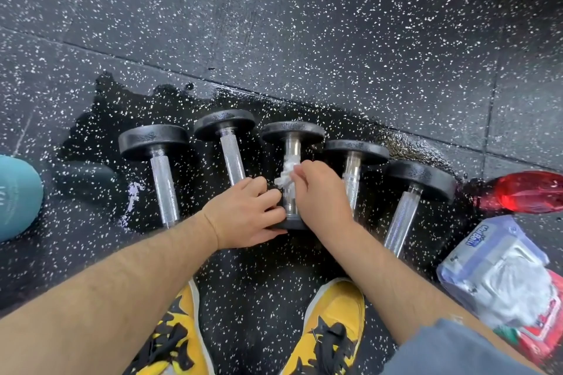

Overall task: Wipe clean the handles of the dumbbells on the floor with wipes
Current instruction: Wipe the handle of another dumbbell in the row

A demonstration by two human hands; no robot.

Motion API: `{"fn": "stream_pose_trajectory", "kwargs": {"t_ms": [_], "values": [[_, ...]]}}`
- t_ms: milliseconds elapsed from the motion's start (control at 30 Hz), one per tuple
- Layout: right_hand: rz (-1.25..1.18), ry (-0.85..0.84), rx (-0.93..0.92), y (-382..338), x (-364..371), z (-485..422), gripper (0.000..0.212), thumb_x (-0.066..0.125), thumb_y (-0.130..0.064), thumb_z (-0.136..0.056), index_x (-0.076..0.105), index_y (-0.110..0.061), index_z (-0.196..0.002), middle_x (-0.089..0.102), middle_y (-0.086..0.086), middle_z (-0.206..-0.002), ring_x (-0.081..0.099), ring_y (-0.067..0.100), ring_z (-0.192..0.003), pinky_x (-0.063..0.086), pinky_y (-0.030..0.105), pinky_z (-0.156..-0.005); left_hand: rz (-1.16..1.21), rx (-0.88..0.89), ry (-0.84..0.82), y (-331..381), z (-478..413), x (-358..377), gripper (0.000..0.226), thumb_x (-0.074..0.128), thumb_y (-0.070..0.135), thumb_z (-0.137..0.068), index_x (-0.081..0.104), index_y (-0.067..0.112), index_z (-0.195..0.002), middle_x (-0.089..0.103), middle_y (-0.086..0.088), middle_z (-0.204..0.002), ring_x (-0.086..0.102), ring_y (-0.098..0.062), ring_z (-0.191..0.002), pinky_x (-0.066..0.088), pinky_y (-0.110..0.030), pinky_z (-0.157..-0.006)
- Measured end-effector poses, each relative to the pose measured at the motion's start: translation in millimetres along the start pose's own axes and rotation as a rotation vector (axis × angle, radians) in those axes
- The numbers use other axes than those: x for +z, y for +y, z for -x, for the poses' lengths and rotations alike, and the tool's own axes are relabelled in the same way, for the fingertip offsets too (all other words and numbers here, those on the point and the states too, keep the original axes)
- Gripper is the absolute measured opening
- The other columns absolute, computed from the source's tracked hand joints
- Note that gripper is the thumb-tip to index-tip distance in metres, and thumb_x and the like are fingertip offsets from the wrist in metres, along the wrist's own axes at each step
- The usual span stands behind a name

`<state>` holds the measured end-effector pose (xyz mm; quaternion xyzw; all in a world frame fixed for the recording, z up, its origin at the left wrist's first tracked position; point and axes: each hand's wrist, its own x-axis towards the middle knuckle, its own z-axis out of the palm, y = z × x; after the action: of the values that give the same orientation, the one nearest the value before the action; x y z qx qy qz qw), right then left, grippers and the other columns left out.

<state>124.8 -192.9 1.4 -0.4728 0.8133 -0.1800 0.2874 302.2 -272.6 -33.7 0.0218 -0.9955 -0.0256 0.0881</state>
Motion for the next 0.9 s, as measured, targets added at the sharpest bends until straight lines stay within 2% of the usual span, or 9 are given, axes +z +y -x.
{"fn": "stream_pose_trajectory", "kwargs": {"t_ms": [167,333,367,433,500,633,733,833,900], "values": [[0.051,0.070,-0.110,4,-4,-15,0.024,0.056,-0.020,-0.099,0.059,-0.011,-0.076,0.055,-0.001,-0.075,0.049,0.017,-0.072,0.041,0.032,-0.065,0.018,0.014,-0.009,0,-1,-3,0.038,0.051,0.052,-0.098,0.062,0.016,-0.089,0.056,-0.004,-0.089,0.044,-0.026,-0.077,0.042,-0.036,-0.065],[0.063,-0.001,-0.221,2,1,-11,0.028,0.058,-0.011,-0.094,0.049,-0.013,-0.068,0.048,-0.006,-0.071,0.046,0.018,-0.071,0.041,0.034,-0.062,0.023,0.010,0.012,0,-2,-1,0.037,0.054,0.052,-0.097,0.062,0.016,-0.089,0.055,-0.004,-0.087,0.043,-0.025,-0.076,0.043,-0.036,-0.064],[0.072,-0.007,-0.231,3,2,-17,0.024,0.058,-0.012,-0.094,0.054,-0.012,-0.070,0.050,-0.005,-0.073,0.048,0.019,-0.074,0.045,0.036,-0.063,0.029,0.009,0.012,-1,-2,-2,0.037,0.055,0.051,-0.097,0.061,0.016,-0.090,0.055,-0.004,-0.087,0.043,-0.025,-0.076,0.043,-0.037,-0.064],[0.071,-0.020,-0.235,2,3,-24,0.015,0.057,-0.014,-0.096,0.069,-0.011,-0.087,0.060,-0.001,-0.084,0.054,0.020,-0.083,0.049,0.036,-0.072,0.035,0.006,0.004,-1,-1,-3,0.036,0.056,0.051,-0.097,0.060,0.016,-0.091,0.054,-0.004,-0.089,0.042,-0.025,-0.077,0.043,-0.037,-0.064],[0.077,-0.036,-0.246,0,3,-22,0.018,0.056,-0.016,-0.098,0.074,-0.012,-0.100,0.064,0.000,-0.093,0.056,0.020,-0.090,0.049,0.034,-0.076,0.019,0.001,0.000,0,0,-1,0.036,0.058,0.052,-0.096,0.061,0.016,-0.091,0.055,-0.005,-0.089,0.042,-0.025,-0.078,0.043,-0.037,-0.065],[0.240,-0.194,-0.290,-5,0,-15,0.027,0.046,-0.023,-0.098,0.072,-0.017,-0.094,0.061,-0.004,-0.090,0.058,0.018,-0.088,0.044,0.032,-0.063,0.025,0.004,0.009,0,0,2,0.037,0.059,0.052,-0.096,0.062,0.016,-0.092,0.056,-0.005,-0.090,0.043,-0.025,-0.076,0.042,-0.037,-0.065],[0.388,-0.155,-0.323,-9,-6,-26,0.029,0.041,-0.029,-0.100,0.069,-0.022,-0.095,0.060,-0.006,-0.088,0.058,0.019,-0.085,0.037,0.030,-0.058,0.028,0.001,0.007,-2,-1,0,0.037,0.058,0.053,-0.097,0.062,0.016,-0.093,0.056,-0.005,-0.089,0.042,-0.025,-0.078,0.043,-0.037,-0.065],[0.408,-0.263,-0.294,-13,-6,-21,0.027,0.040,-0.026,-0.100,0.063,-0.022,-0.087,0.054,-0.006,-0.079,0.059,0.021,-0.078,0.036,0.030,-0.056,0.026,-0.002,0.001,1,1,2,0.038,0.058,0.054,-0.097,0.063,0.016,-0.094,0.056,-0.005,-0.089,0.042,-0.025,-0.077,0.043,-0.037,-0.065],[0.384,-0.367,-0.283,-10,-10,-17,0.026,0.043,-0.028,-0.099,0.056,-0.029,-0.077,0.055,-0.007,-0.074,0.058,0.020,-0.073,0.038,0.030,-0.056,0.019,0.004,0.000,1,1,2,0.037,0.058,0.054,-0.097,0.062,0.016,-0.095,0.057,-0.005,-0.090,0.041,-0.025,-0.078,0.043,-0.038,-0.065]]}}
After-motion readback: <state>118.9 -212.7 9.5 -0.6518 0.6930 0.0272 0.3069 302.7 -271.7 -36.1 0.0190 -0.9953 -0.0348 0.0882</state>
